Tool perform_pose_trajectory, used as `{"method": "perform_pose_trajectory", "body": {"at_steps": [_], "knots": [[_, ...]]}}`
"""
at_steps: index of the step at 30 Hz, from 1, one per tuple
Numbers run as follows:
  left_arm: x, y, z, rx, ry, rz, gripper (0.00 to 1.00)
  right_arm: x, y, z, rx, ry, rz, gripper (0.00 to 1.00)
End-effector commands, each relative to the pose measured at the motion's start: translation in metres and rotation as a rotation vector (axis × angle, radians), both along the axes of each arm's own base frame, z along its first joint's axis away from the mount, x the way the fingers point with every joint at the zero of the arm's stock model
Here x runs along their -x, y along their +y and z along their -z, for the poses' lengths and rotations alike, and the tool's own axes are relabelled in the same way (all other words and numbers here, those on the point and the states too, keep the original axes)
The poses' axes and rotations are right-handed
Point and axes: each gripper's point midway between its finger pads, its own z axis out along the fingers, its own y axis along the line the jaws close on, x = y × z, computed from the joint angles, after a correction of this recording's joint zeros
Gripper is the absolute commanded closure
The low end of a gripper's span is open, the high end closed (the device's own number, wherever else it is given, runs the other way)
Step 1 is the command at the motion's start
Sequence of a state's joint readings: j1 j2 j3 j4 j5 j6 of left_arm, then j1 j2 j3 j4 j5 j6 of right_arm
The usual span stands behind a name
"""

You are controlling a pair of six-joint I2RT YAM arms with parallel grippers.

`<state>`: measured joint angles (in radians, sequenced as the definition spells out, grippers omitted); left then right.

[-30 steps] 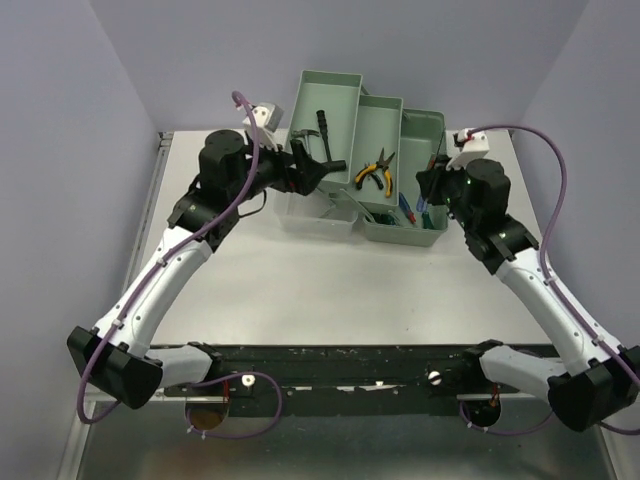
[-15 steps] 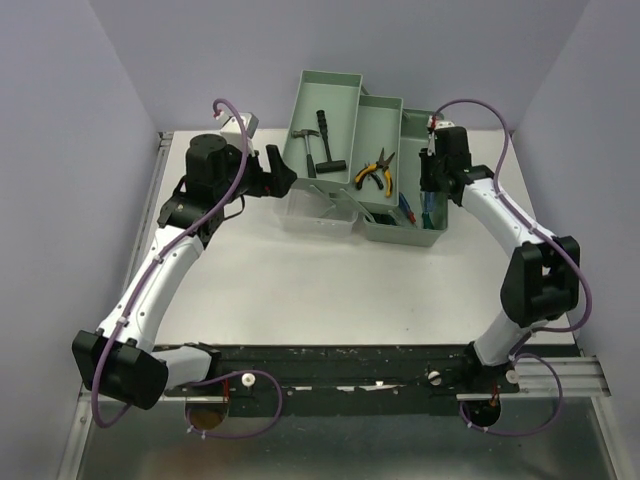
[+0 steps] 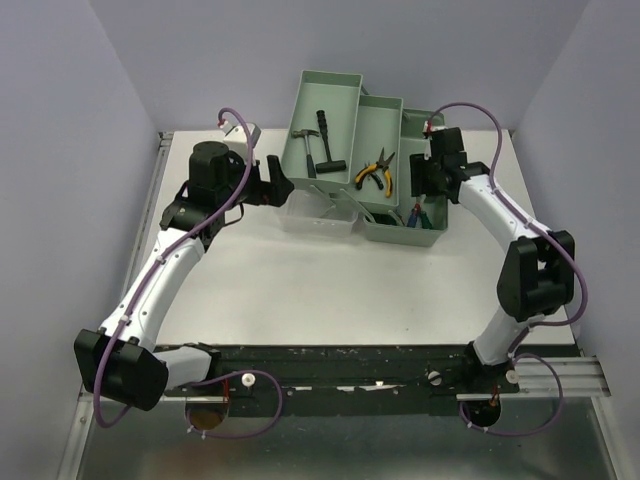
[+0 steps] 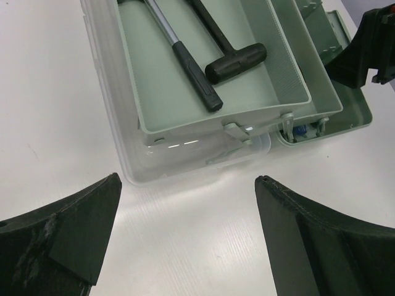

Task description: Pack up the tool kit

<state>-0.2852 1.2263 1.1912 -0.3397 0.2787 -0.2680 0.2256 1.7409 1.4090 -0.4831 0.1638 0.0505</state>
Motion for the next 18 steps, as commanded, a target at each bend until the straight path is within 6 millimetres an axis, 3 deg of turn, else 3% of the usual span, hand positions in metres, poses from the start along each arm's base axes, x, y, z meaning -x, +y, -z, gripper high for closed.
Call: {"method": "perform_pose_trajectory", "body": {"at_steps": [1, 6, 14, 18], "knots": [[0.002, 0.005, -0.003, -0.013, -0.025, -0.01, 0.01, 0.008, -0.001, -0.034, -0.018, -0.061, -0.012, 0.3], [-0.003, 0.003, -0.001, 0.001, -0.021, -0.007, 0.01, 0.018, -0.02, -0.031, -0.032, -0.061, 0.051, 0.3], [-0.028, -0.013, -0.003, 0.07, 0.03, 0.029, 0.01, 0.032, -0.05, -0.001, -0.059, -0.015, 0.134, 0.3], [-0.055, 0.002, 0.003, -0.054, 0.022, -0.041, 0.03, 0.037, -0.059, 0.011, -0.033, 0.005, 0.155, 0.32]]}}
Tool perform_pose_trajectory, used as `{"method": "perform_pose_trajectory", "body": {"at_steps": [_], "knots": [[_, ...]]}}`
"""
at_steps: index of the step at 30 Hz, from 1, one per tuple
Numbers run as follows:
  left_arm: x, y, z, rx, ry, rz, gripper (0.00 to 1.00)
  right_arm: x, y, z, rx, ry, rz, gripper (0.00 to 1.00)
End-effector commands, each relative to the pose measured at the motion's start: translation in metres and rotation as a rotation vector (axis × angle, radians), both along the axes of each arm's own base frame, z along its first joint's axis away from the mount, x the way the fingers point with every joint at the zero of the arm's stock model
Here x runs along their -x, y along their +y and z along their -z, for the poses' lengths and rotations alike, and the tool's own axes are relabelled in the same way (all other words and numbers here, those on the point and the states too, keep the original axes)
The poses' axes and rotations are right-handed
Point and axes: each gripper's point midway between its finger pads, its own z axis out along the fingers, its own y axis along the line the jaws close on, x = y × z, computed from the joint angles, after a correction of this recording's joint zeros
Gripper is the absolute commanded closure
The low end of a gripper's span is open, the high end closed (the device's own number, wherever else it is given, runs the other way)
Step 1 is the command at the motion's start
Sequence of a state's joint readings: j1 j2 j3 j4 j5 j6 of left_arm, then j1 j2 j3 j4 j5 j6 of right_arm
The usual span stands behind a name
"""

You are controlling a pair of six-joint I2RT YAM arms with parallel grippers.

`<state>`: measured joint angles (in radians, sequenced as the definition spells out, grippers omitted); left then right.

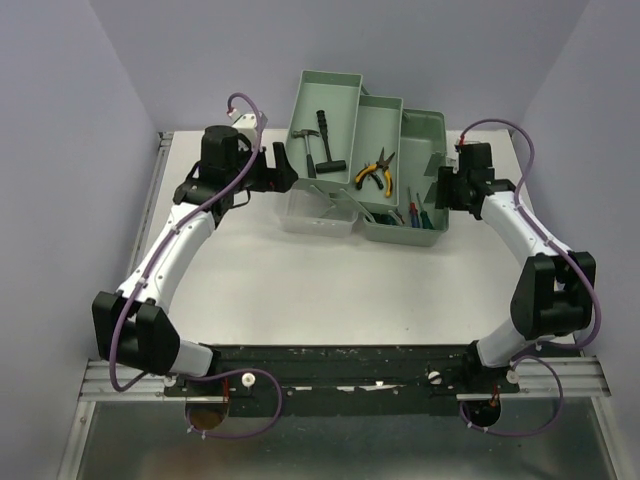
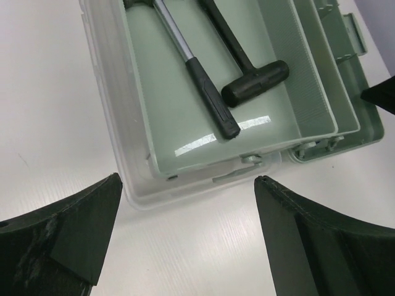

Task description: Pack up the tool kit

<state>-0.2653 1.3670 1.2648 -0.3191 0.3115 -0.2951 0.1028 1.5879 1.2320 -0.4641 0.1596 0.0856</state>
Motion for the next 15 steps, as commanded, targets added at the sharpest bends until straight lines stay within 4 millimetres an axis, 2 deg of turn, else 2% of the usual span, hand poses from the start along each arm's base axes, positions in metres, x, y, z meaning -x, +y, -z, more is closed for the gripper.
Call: {"method": "perform_pose_trajectory", "body": {"at_steps": [1, 4, 7, 11, 15], "knots": [[-0.029, 0.014, -0.007, -0.109, -0.026, -0.055, 0.03, 0.003, -0.003, 0.011, 0.003, 0.004, 0.012, 0.32], [-0.045, 0.017, -0.001, -0.148, -0.015, -0.077, 0.03, 0.005, 0.001, 0.02, -0.01, 0.018, -0.005, 0.36], [-0.057, 0.01, 0.008, -0.144, 0.011, -0.064, 0.05, 0.006, 0.007, 0.029, -0.04, 0.039, -0.022, 0.41], [-0.068, -0.001, 0.017, -0.125, 0.053, -0.027, 0.29, 0.007, 0.019, 0.037, -0.095, 0.059, -0.055, 0.58], [-0.074, -0.007, 0.029, -0.122, 0.089, -0.003, 0.44, 0.011, 0.026, 0.044, -0.12, 0.081, -0.085, 0.74]]}}
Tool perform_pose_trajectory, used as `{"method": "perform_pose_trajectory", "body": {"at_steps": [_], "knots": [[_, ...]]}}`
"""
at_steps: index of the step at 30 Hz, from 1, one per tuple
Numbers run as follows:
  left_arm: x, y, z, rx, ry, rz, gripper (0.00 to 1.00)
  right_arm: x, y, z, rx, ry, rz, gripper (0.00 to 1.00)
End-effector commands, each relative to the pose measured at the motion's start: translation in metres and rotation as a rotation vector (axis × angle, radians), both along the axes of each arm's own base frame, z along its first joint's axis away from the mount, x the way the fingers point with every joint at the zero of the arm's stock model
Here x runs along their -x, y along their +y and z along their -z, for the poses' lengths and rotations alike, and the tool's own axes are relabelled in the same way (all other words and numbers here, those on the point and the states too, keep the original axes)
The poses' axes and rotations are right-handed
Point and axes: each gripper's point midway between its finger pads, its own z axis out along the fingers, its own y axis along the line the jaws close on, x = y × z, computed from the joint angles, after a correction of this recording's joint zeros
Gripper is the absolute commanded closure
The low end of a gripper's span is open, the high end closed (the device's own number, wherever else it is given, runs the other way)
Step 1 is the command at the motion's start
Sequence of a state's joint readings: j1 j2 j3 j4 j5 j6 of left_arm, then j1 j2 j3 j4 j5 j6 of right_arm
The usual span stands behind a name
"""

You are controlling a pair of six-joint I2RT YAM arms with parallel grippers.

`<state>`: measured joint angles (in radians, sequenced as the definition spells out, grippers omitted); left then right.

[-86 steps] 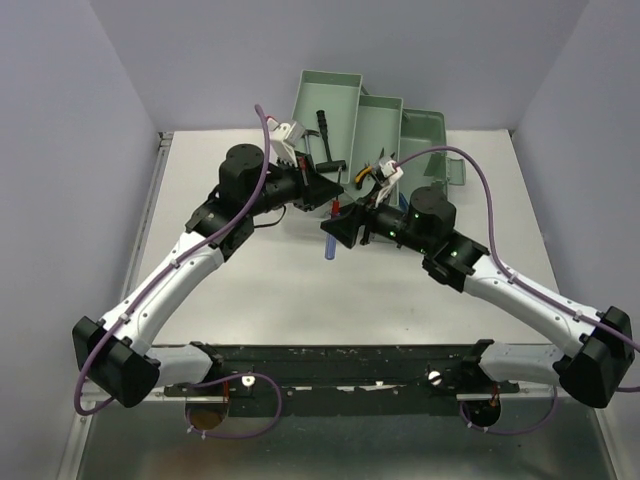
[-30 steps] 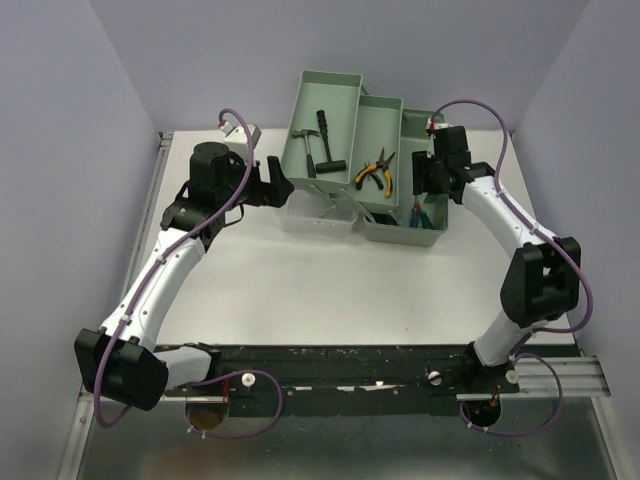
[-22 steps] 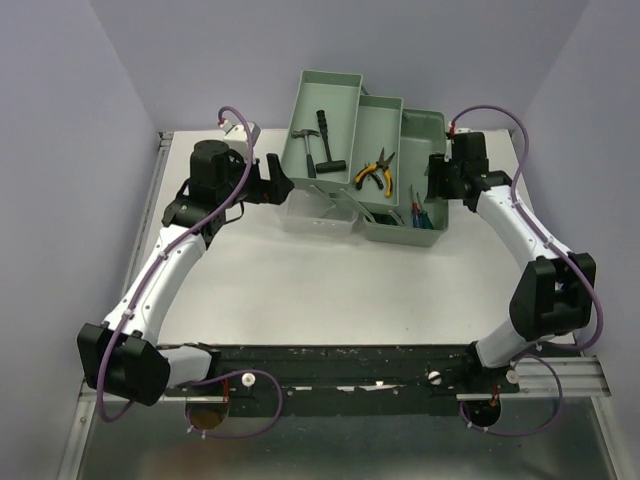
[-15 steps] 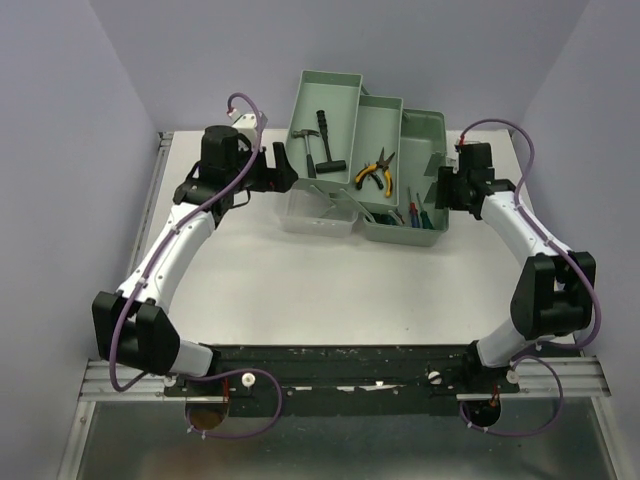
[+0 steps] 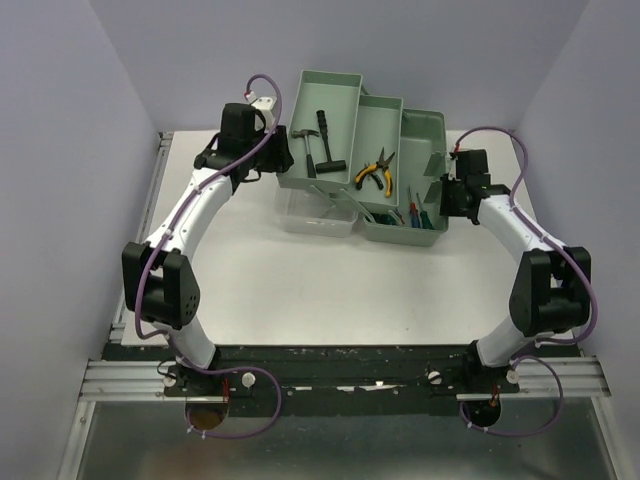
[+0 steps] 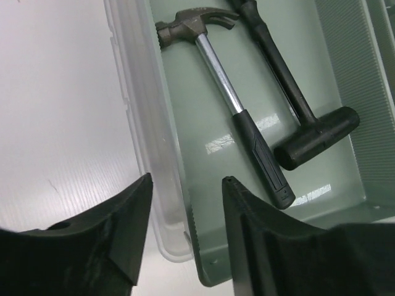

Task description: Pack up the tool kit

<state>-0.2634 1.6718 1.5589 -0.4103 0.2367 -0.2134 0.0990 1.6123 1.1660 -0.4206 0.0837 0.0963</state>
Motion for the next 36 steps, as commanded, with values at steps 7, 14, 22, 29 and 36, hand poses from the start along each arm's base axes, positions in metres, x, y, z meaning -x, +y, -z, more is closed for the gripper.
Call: {"method": "perform_pose_trajectory", "body": {"at_steps": [7, 14, 22, 29, 36], "knots": [[0.002, -0.014, 0.018, 0.017, 0.053, 0.091, 0.91, 0.014, 0.042, 0.021, -0.146, 0.032, -0.13, 0.99], [0.016, -0.015, 0.016, 0.008, 0.033, 0.112, 1.0, 0.023, 0.081, 0.021, -0.155, 0.039, -0.226, 0.99], [0.043, -0.007, 0.009, 0.012, 0.009, 0.106, 1.0, 0.034, 0.144, 0.023, -0.201, 0.074, -0.331, 0.99], [0.053, -0.004, -0.001, 0.025, -0.013, 0.096, 1.0, 0.047, 0.194, 0.025, -0.256, 0.109, -0.369, 0.99], [0.055, -0.008, -0.004, 0.03, -0.012, 0.098, 1.0, 0.056, 0.22, 0.026, -0.301, 0.12, -0.364, 0.98]]}}
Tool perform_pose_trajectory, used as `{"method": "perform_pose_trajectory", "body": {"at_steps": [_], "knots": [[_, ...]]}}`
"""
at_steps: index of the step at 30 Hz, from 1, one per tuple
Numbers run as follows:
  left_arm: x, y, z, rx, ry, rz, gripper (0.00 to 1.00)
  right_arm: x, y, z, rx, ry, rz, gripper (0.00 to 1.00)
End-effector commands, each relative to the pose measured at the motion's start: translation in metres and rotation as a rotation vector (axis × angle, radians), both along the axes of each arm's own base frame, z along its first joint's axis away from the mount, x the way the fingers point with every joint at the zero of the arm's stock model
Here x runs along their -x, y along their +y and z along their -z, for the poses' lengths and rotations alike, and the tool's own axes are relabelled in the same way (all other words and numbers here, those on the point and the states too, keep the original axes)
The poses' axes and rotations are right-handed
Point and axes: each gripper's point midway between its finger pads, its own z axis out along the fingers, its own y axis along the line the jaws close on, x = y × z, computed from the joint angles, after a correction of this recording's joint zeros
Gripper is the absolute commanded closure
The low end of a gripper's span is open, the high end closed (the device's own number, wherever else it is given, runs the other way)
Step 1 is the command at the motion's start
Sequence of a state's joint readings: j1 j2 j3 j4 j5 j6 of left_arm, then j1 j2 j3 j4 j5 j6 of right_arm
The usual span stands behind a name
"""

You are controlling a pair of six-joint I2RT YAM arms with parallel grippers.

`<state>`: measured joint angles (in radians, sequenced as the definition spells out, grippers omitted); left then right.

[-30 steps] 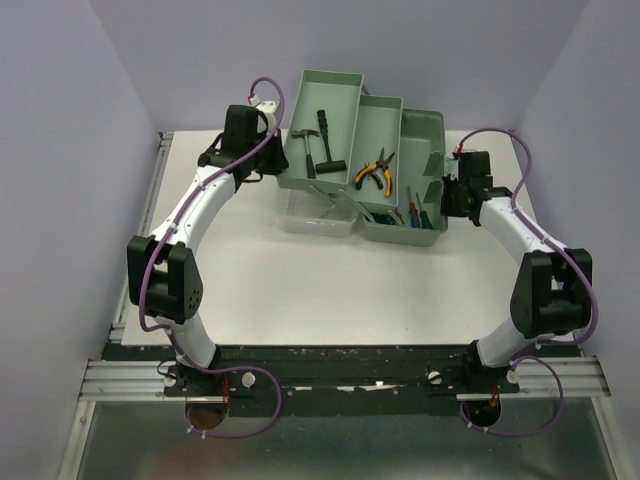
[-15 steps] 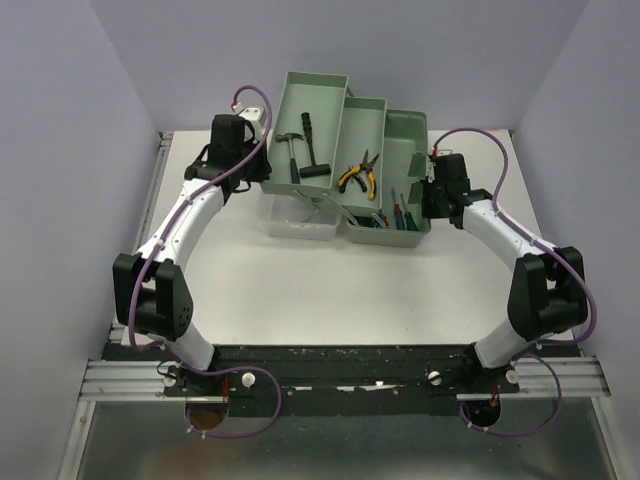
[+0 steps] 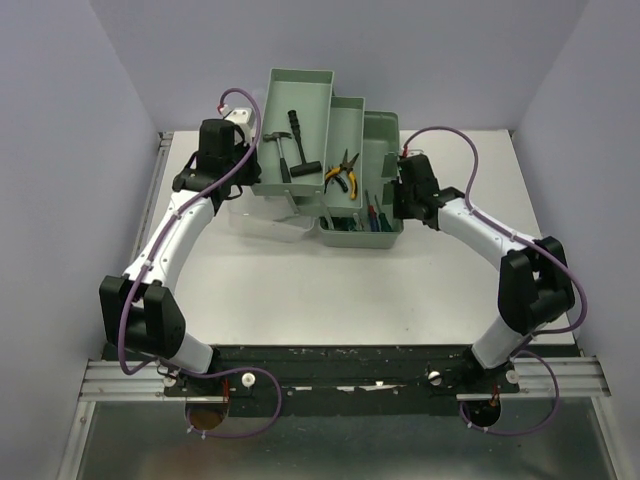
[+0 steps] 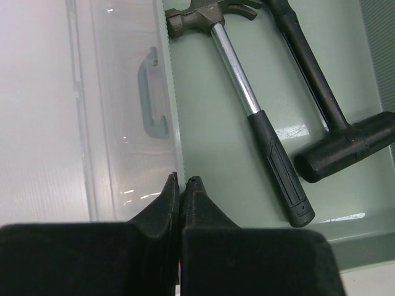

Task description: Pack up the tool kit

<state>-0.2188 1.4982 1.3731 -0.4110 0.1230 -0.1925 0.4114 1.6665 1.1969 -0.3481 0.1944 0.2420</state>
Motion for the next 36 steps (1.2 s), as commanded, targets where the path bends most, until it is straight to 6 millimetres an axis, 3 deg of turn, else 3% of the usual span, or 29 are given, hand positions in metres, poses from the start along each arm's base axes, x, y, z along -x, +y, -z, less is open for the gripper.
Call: {"method": "perform_pose_trajectory", "body": {"at_steps": [1, 16, 26, 36], "knots": [[0.023, -0.057, -0.011, 0.1, -0.001, 0.223, 1.0, 0.054, 0.101, 0.028, -0.259, 0.195, -0.238, 0.97], [0.024, -0.074, -0.009, -0.004, -0.017, 0.197, 1.0, 0.055, 0.123, 0.004, -0.467, 0.119, -0.213, 0.53], [0.024, -0.087, -0.009, -0.088, -0.039, 0.173, 1.0, 0.058, 0.12, 0.005, -0.515, 0.092, -0.171, 0.42], [0.02, -0.09, -0.007, -0.162, -0.051, 0.129, 1.0, 0.051, 0.104, -0.017, -0.513, -0.013, -0.084, 0.35]]}}
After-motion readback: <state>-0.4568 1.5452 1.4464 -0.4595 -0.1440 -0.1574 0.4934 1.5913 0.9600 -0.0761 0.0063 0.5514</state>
